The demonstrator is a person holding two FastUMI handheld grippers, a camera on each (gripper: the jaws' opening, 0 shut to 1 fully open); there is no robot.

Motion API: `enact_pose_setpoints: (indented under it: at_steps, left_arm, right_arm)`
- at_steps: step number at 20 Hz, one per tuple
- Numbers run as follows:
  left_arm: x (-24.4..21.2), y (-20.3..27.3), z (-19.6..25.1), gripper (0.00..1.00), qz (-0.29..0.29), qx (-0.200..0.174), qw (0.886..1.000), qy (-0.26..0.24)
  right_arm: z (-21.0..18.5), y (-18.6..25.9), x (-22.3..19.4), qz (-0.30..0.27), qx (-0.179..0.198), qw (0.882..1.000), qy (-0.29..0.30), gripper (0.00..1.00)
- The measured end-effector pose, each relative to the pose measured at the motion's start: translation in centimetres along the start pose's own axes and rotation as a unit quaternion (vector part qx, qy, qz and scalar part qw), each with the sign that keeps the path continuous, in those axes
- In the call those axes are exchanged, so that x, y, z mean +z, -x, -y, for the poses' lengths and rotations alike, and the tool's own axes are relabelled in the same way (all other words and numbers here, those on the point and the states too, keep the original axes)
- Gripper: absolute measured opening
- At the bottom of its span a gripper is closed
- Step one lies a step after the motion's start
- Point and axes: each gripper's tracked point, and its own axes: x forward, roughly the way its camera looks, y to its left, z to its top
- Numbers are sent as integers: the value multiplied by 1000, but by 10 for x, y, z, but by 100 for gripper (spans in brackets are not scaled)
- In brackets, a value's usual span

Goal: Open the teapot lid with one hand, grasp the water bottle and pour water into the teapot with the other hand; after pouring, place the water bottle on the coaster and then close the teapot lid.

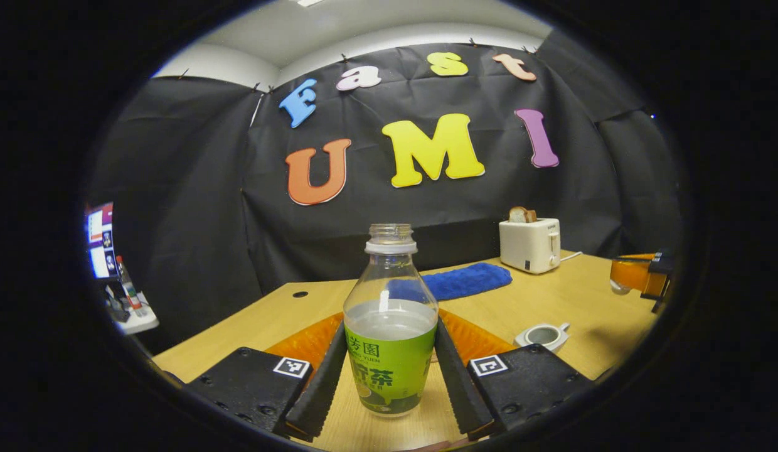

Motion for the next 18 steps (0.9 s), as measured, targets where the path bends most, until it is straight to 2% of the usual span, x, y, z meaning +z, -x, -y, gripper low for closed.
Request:
enact_pose_setpoints:
  at_steps: [4, 8, 12, 18]
  left_arm:
    - [2, -1, 2, 77, -10, 13, 993, -117]
    - [-3, -2, 11, 78, -29, 13, 973, -227]
    - [-11, -4, 27, 77, -38, -1, 940, -339]
    - [-29, -8, 44, 76, -62, -23, 871, -487]
  right_arm:
    - [10, 2, 3, -1, -4, 1000, -1, 0]
    - [21, 3, 8, 4, -14, 1000, -3, 0]
    - [33, 2, 11, 6, -25, 1000, 5, 0]
    - [44, 2, 13, 3, -29, 1000, 1, 0]
